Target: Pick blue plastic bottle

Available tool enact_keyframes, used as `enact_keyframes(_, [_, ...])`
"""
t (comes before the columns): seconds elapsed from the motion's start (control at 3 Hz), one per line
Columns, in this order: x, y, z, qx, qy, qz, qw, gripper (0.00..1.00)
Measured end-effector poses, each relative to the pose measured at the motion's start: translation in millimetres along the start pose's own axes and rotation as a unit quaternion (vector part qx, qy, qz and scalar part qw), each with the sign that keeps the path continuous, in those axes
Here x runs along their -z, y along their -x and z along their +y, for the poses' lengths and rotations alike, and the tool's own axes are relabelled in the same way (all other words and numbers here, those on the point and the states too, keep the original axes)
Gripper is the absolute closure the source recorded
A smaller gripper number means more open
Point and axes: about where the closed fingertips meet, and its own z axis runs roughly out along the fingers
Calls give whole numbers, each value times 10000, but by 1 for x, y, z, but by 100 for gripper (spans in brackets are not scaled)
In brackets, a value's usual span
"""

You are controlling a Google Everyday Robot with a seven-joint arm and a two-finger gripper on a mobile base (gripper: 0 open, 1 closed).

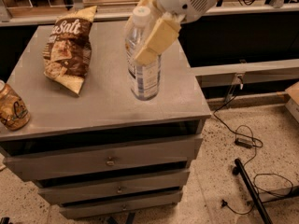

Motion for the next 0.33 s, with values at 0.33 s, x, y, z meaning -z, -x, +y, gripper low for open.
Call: enact_keyframes(0.33, [3, 5, 1, 44, -45, -2, 10000, 100])
